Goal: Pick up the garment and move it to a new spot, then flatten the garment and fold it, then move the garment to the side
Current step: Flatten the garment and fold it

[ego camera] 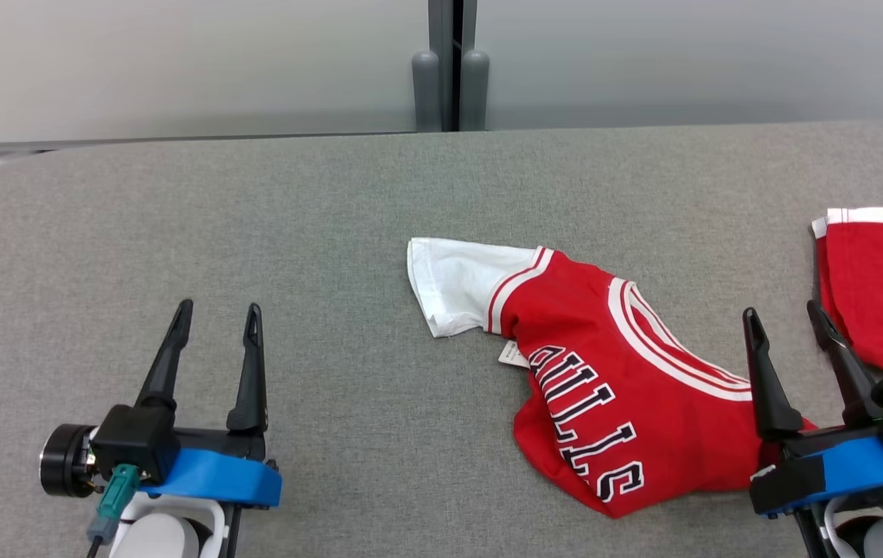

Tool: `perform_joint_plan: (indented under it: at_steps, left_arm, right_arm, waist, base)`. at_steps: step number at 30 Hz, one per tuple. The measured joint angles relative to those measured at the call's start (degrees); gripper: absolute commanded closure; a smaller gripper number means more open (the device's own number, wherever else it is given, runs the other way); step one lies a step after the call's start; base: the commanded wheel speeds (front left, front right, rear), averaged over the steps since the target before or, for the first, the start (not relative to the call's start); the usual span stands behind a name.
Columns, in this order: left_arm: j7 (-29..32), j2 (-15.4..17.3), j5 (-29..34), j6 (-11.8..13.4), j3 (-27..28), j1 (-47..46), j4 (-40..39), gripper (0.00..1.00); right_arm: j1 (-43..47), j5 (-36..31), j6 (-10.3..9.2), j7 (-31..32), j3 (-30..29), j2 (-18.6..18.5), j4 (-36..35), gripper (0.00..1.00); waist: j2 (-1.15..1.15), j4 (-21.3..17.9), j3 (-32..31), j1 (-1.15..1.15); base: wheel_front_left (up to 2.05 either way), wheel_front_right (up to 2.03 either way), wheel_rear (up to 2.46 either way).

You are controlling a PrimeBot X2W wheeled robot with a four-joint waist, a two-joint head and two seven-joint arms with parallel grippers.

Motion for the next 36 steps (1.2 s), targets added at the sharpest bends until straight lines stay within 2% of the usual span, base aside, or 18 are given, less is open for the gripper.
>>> perform_joint_plan:
  at_steps: [9, 22, 27, 36]
  left_arm:
    - [0.35, 0.23, -0.46, 0.35, -0.55, 2.13, -0.53, 0.0]
    - [0.68, 0.49, -0.78, 0.87, -0.93, 2.48, -1.36, 0.0]
    - [0.7, 0.55, -0.77, 1.05, -1.18, 1.65, -1.87, 0.0]
    - [0.51, 0.36, -0.74, 1.31, -1.24, -1.28, -1.75, 0.0]
  right_arm:
    - [3.2, 0.12, 0.0, 4.94, -0.94, 0.42, -7.15, 0.0]
    - [3.66, 0.64, 0.0, 6.16, -0.57, 0.66, -7.44, 0.0]
    - [3.13, 1.25, 0.0, 9.15, 3.15, -2.07, -2.37, 0.0]
    - [-4.95, 4.9, 0.0, 9.99, 11.25, -7.86, 13.89, 0.0]
  waist:
    - [0.01, 0.48, -1.31, 0.0]
    - [0.01, 0.41, -0.95, 0.0]
    - [0.01, 0.48, 0.46, 0.0]
    - [0.01, 1.97, 4.0, 0.01]
  base:
    - [0.0, 0.0, 0.0]
    - [0.0, 0.0, 0.0]
    - [0.0, 0.0, 0.0]
    - [0.0, 0.0, 0.0]
